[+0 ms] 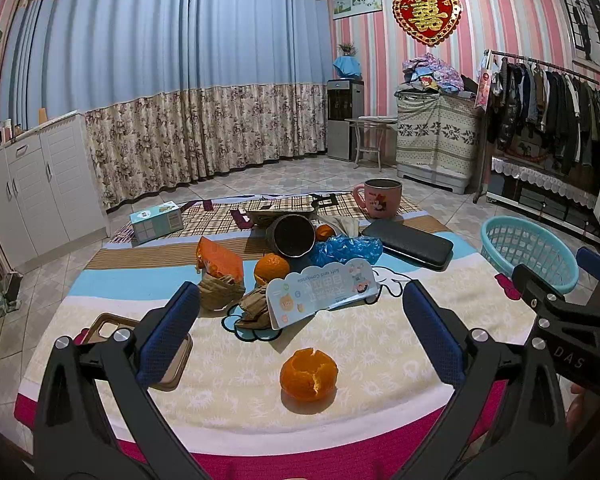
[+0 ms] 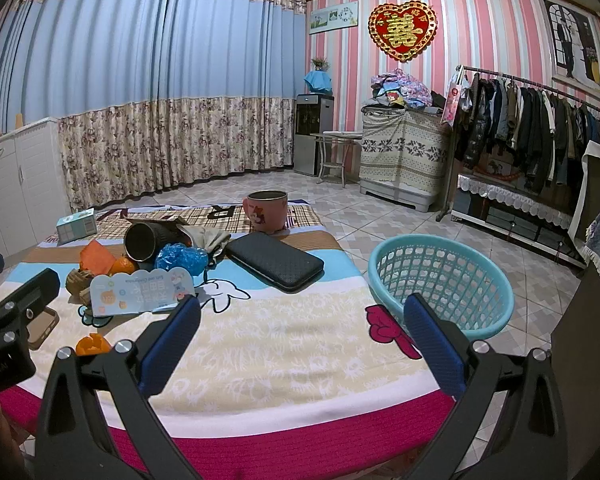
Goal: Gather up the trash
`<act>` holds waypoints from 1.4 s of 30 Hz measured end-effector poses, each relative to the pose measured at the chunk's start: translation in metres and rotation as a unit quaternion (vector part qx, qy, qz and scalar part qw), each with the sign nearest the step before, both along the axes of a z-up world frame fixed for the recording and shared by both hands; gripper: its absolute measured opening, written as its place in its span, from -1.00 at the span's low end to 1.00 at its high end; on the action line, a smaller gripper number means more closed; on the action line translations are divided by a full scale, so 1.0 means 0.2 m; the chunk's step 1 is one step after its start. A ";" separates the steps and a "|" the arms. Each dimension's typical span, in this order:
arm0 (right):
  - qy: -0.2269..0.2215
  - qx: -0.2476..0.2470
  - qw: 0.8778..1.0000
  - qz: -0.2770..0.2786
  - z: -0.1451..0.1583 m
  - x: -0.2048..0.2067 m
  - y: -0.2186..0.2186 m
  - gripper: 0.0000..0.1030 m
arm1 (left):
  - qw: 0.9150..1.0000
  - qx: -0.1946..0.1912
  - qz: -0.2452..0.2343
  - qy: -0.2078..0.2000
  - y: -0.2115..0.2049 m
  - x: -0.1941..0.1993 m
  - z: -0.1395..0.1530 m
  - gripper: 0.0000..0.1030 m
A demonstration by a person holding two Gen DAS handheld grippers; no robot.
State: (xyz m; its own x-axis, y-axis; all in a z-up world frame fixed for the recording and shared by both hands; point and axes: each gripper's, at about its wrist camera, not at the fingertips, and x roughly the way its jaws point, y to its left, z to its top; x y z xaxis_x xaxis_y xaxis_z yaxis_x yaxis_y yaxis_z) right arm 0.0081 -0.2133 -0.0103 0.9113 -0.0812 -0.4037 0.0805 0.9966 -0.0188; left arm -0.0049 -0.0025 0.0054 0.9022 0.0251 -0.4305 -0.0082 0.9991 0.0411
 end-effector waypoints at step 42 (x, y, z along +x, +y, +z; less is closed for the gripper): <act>-0.013 0.008 1.000 -0.004 0.03 0.00 -0.01 0.93 | 1.000 -0.004 0.003 0.005 0.02 -0.01 0.00 0.90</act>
State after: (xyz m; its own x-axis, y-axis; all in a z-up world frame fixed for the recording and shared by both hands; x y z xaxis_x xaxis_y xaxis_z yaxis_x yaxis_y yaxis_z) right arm 0.0072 -0.2153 -0.0036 0.9209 -0.0825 -0.3810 0.0887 0.9961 -0.0013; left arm -0.0060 0.0016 0.0050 0.8974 0.0272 -0.4404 -0.0140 0.9993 0.0333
